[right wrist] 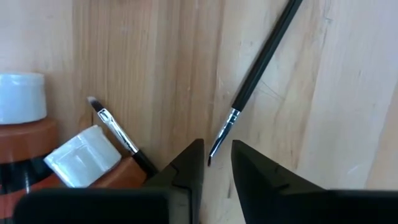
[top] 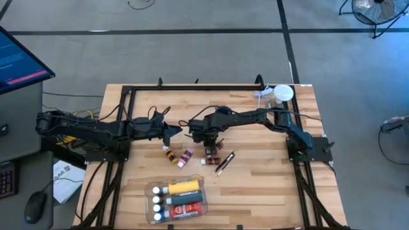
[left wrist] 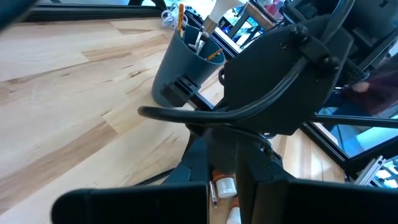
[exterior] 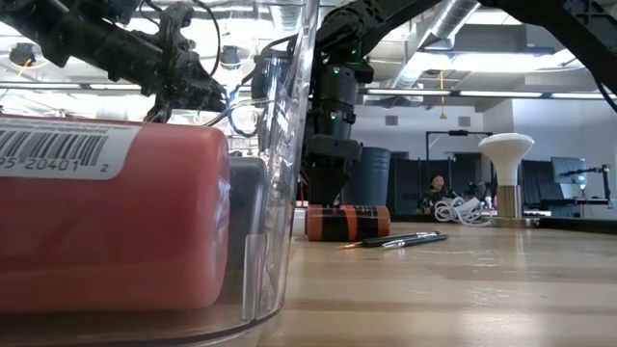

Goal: Pick & Place Paint Supplies
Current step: Put the paint brush into the blue cup

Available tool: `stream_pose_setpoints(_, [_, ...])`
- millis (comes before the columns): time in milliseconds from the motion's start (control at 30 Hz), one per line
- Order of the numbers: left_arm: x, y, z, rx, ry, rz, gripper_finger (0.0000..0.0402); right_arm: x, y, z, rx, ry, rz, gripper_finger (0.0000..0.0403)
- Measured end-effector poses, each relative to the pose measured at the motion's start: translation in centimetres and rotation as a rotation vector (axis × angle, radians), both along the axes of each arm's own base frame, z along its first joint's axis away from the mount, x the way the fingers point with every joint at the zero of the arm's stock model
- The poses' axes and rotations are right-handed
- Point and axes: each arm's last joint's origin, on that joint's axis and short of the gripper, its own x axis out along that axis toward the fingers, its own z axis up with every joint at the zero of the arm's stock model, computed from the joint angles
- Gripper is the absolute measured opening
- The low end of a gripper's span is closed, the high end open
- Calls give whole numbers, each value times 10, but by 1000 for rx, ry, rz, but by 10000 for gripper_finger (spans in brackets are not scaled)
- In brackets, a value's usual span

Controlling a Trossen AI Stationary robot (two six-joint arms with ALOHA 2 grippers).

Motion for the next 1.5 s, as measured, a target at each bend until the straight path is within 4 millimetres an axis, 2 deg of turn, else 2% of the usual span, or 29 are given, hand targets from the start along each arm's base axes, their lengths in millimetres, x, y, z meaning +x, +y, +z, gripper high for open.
stream_pose_setpoints(600, [0, 0, 0, -2, -5, 1, 1, -1, -3, 0, 10, 2, -6, 72])
stream_pose_setpoints(933, [0, 0, 1, -2, -9, 1, 1, -9, -2, -14, 26, 24, -12, 72])
stream_pose_setpoints(1200, [0, 0, 1, -2, -9, 1, 1, -9, -2, -15, 34, 20, -37, 70])
stream_pose_setpoints(1300, [0, 0, 1, -5, -10, 2, 1, -9, -2, -16, 37, 24, -56, 56])
stream_pose_setpoints(1433, [0, 0, 1, -5, -10, 2, 1, -10, -4, -16, 38, 29, -61, 11])
stream_pose_setpoints(1500, [0, 0, 1, -6, -10, 2, 1, -10, -4, -17, 35, 32, -68, 8])
